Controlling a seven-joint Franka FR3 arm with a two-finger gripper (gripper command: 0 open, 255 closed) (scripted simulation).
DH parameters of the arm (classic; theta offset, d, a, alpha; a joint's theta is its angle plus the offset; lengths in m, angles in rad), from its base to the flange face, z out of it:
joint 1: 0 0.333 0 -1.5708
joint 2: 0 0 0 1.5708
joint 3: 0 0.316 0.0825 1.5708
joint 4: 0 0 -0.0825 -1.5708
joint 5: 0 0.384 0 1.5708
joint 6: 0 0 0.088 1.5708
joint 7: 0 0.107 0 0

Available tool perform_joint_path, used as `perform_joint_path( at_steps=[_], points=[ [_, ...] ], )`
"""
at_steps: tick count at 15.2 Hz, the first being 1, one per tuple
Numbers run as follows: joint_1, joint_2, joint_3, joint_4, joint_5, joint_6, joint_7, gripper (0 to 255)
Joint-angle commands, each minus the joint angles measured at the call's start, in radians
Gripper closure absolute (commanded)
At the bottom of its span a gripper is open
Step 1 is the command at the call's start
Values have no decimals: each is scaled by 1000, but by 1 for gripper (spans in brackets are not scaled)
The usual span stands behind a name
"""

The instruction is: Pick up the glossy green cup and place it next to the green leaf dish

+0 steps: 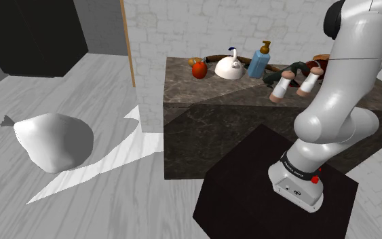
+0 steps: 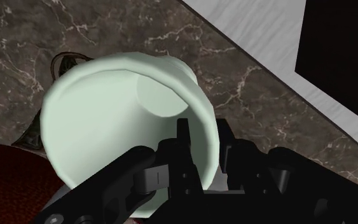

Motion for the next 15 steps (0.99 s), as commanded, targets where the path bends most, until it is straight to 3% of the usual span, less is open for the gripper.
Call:
perform_joint_path(
  at_steps=[1,6,13,14,15],
  points=[
    [-7,11,11,-13,15,20,-10,255],
    [-28,43,43,-44,55,70,-37,255],
    [-28,43,43,-44,55,70,-37,255],
    [-28,43,43,-44,55,70,-37,0],
    [-28,42,43,-44,55,70,-37,0]
  ],
)
